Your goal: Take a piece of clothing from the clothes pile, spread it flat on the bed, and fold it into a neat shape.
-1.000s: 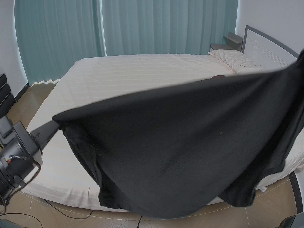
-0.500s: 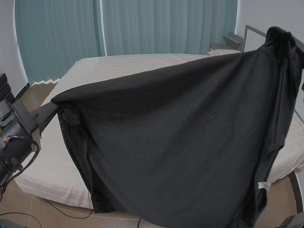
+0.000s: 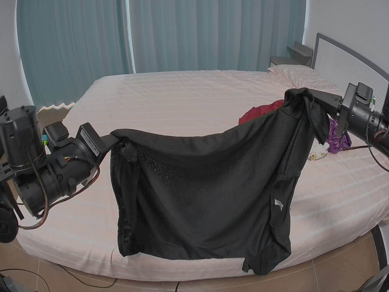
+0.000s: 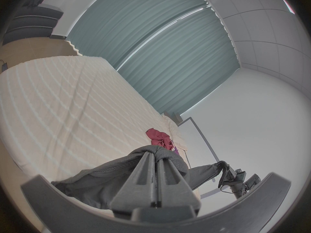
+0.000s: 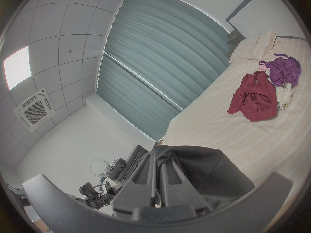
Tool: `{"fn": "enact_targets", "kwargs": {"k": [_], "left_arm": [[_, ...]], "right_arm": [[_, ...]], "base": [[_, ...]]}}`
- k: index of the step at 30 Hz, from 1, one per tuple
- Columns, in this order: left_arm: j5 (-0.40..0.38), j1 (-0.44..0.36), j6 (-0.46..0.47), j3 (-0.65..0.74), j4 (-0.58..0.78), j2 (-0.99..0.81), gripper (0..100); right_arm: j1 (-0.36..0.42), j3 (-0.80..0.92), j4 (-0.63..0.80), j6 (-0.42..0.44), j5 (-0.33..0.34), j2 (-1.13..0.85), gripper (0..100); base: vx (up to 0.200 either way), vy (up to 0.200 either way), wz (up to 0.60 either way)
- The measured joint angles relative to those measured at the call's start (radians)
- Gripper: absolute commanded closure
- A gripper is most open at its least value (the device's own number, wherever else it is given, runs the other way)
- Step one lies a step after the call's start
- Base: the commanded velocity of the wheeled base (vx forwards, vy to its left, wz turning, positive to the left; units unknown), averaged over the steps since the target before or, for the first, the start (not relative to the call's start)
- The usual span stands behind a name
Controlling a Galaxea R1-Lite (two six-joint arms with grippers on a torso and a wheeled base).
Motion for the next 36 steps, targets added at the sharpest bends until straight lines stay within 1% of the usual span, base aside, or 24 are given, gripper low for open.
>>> {"fn": "enact_targets", "kwargs": {"k": [6,16,22,25,26,27,32,36], "left_arm": [[-0.033,0.049,-0.015,-0.076,0.0,0.121,100],[-0.053,0.104,-0.02,-0.193,0.003,0.369,100],[-0.061,0.122,-0.02,-0.241,0.005,0.503,100],[-0.062,0.133,-0.022,-0.27,0.004,0.571,100],[-0.063,0.138,-0.022,-0.277,0.004,0.59,100],[-0.064,0.141,-0.023,-0.284,0.003,0.607,0],[-0.073,0.157,-0.024,-0.317,0.0,0.7,0],[-0.068,0.17,-0.029,-0.364,0.0,0.779,0]], "right_arm": [[-0.003,-0.077,0.001,-0.005,-0.003,0.104,100],[-0.003,-0.148,-0.002,-0.007,-0.019,0.291,100],[-0.004,-0.213,-0.002,-0.008,-0.041,0.434,100],[-0.003,-0.257,0.003,-0.008,-0.068,0.512,100],[-0.001,-0.271,0.005,-0.008,-0.079,0.539,0],[0.0,-0.282,0.006,-0.008,-0.089,0.561,0],[0.005,-0.329,0.013,-0.007,-0.139,0.677,0],[0.005,-0.374,0.01,-0.007,-0.234,0.761,0]], "base": [[0.2,0.0,0.0],[0.2,0.0,0.0],[0.0,0.0,0.0],[0.0,0.0,0.0],[0.0,0.0,0.0],[0.0,0.0,0.0],[0.0,0.0,0.0],[0.0,0.0,0.0]]}}
